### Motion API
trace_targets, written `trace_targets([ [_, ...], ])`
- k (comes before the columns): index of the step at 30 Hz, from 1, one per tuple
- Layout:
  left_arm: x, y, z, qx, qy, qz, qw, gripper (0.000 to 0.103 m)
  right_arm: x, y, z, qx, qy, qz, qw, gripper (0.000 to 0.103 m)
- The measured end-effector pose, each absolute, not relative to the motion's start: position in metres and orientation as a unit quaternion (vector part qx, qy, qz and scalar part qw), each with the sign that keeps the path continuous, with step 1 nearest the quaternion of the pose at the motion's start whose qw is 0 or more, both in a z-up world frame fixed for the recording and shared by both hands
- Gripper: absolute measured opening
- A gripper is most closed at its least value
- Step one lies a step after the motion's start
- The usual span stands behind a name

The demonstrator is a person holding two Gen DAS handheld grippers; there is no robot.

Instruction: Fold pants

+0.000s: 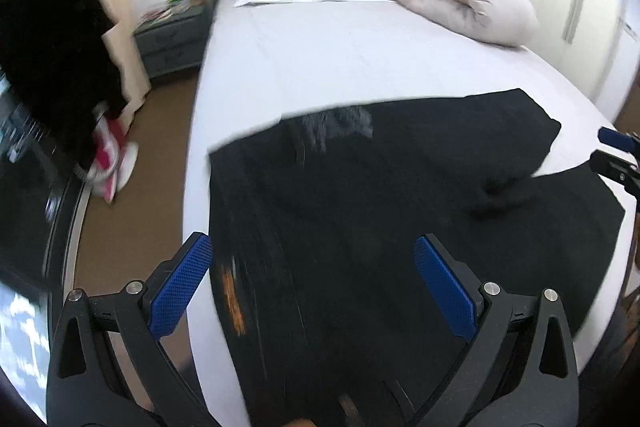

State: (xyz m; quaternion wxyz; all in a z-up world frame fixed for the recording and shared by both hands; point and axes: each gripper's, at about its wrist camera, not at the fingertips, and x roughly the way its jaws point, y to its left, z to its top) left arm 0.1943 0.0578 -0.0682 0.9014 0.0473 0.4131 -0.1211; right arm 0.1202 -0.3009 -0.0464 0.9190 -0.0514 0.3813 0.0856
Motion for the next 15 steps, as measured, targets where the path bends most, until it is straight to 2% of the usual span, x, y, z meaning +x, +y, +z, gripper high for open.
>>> trace_targets([
  [1, 0.213, 0.057, -0.068, 0.057, 0.413, -0.133, 0.899, 0.103, 0.131, -0.303, -0.048, -0.064, 0.385, 0.099, 0.916, 0.094],
  [5, 0.313, 0.059, -0.074, 0.094, 0.423, -0.18, 0.883, 0.103, 0.163, -0.315, -0.06, -0.087, 0.406, 0.143, 0.898, 0.074],
  [11, 0.432, 0.066, -0.114, 0.079, 0.501, -0.244, 0.826, 0.102, 0.198, -0.332, -0.077, -0.095, 0.425, 0.213, 0.875, 0.072],
  [15, 0.458, 0.064, -0.148, 0.088, 0.536, -0.274, 0.794, 0.093, 0.212, -0.334, -0.091, -0.095, 0.435, 0.236, 0.864, 0.07],
])
